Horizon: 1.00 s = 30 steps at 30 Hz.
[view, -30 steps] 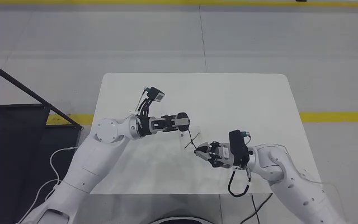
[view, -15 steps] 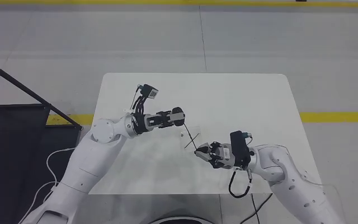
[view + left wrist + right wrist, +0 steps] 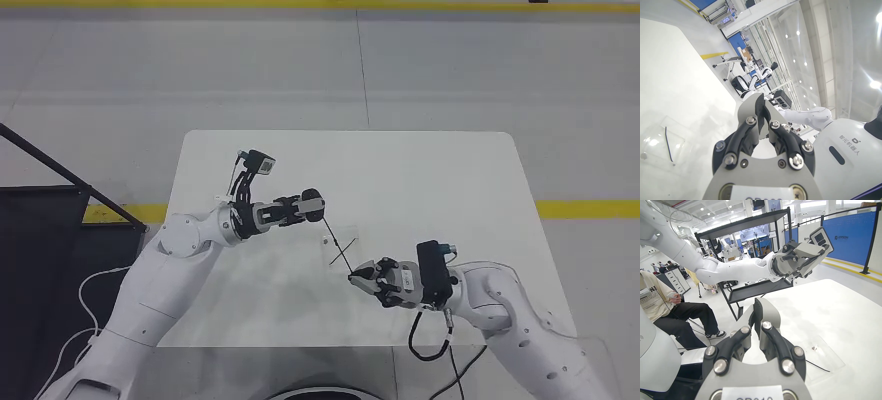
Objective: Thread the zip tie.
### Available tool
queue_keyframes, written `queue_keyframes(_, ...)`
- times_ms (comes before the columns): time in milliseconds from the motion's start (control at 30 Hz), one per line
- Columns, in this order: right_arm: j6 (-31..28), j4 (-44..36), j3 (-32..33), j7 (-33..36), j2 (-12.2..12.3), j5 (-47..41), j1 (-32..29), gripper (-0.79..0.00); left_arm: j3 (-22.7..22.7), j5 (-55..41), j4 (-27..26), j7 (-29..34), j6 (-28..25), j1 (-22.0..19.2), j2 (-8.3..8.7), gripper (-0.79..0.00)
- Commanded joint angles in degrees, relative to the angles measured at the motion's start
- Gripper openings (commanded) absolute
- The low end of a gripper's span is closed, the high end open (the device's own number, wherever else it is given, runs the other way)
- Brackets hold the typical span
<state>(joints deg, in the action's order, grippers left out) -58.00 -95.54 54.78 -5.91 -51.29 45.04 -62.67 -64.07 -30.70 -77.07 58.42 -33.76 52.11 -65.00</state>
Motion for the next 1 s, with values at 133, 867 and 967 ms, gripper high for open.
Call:
queue_keyframes(133, 0.0, -0.6, -0.4, -2.0, 0.7, 1.1, -0.2, -0.785, -0.2, 0.0, 0.1, 0.0, 0.2, 0.1, -0.04, -0.785)
queue_keyframes(867, 10.5, -2.4, -2.4, 9.6, 1.0, 1.0, 1.4, -0.785, -0.2, -0.6, -1.0, 2.7, 1.6, 0.1, -0.20, 0.000)
queue_keyframes(967, 14.1, -4.3, -1.7, 12.8, 1.0, 1.4, 0.8, -0.785, -0.8, -1.0, -0.8, 2.6, 2.0, 0.1, -0.13, 0.000)
